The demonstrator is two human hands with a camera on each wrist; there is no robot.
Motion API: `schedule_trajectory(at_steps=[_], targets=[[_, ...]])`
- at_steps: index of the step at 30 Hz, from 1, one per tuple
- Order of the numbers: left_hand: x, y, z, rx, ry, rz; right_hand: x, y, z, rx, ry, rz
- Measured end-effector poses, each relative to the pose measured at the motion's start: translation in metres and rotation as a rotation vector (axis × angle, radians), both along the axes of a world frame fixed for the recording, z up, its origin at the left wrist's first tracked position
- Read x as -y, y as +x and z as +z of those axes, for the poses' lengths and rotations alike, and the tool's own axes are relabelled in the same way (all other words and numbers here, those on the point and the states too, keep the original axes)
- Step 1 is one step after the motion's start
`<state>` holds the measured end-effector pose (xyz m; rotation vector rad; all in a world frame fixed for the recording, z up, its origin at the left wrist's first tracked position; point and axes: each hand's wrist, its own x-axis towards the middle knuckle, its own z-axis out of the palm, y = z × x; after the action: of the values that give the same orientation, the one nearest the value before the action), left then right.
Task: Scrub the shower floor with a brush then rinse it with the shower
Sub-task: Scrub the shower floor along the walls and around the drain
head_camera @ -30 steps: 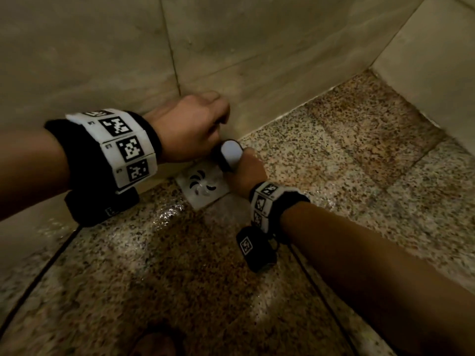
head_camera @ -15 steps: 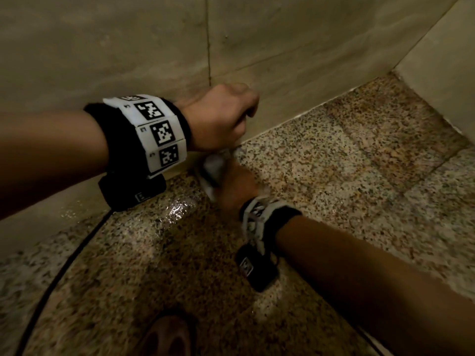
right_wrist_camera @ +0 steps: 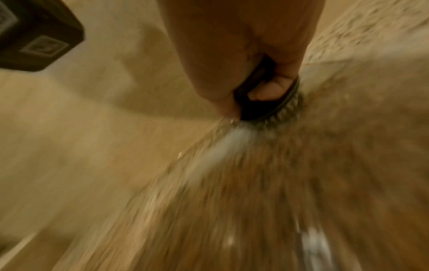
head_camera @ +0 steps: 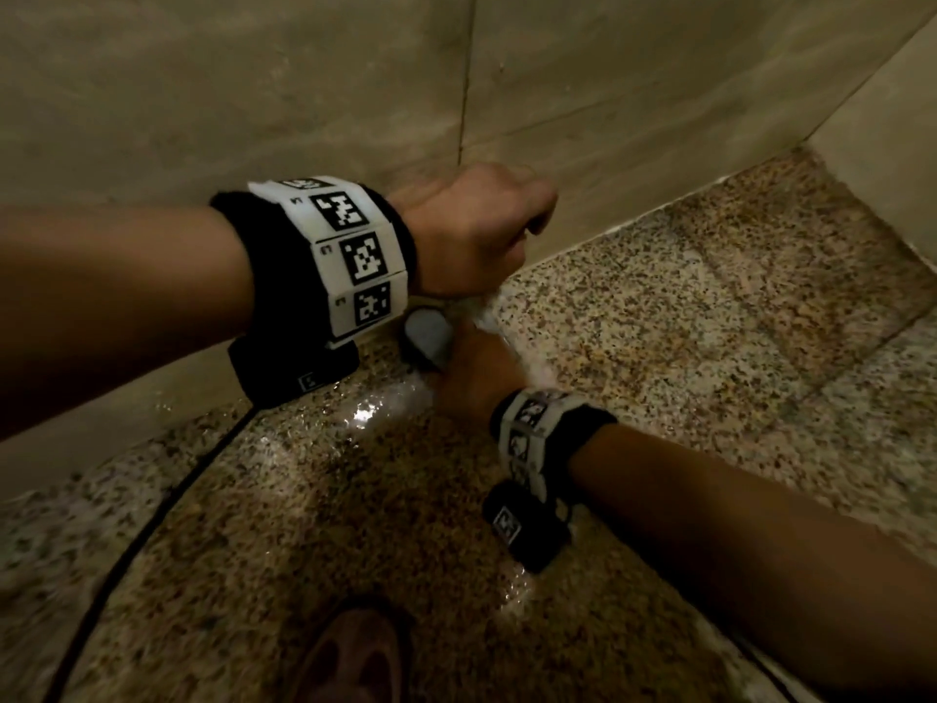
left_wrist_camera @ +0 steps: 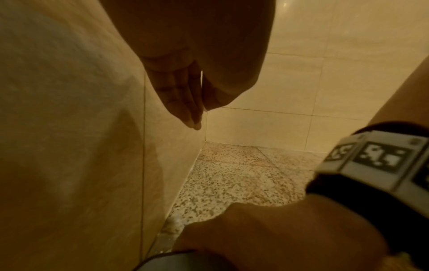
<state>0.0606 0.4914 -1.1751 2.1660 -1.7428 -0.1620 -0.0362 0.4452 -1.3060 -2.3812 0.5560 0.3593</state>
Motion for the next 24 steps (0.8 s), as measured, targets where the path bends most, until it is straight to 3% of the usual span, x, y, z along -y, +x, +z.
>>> schedule_trajectory(at_steps=[4,10,15,17,21,24], targets=[[0.001,0.001,0.003,0.017,0.077,0.007,0.06,0.003,0.0,0.047,-0.085,-0.212],[0.0,0.007,0.006,0.039,0.065,0.045,0.011,-0.016,-0.008,0.034,-0.049,0.132],[0.002,0.0,0.008,0.027,0.096,0.031,0.066,-0.012,0.007,0.025,-0.175,-0.088],[-0.001,0.003,0.008,0.027,0.084,0.04,0.064,-0.023,0.009,-0.001,-0.218,0.031],[0.002,0.005,0.005,0.023,0.134,0.087,0.034,-0.041,0.002,-0.048,-0.112,0.344],[0.01,-0.004,-0.001,0.01,0.19,0.065,0.058,-0.025,0.007,0.017,-0.201,0.215]])
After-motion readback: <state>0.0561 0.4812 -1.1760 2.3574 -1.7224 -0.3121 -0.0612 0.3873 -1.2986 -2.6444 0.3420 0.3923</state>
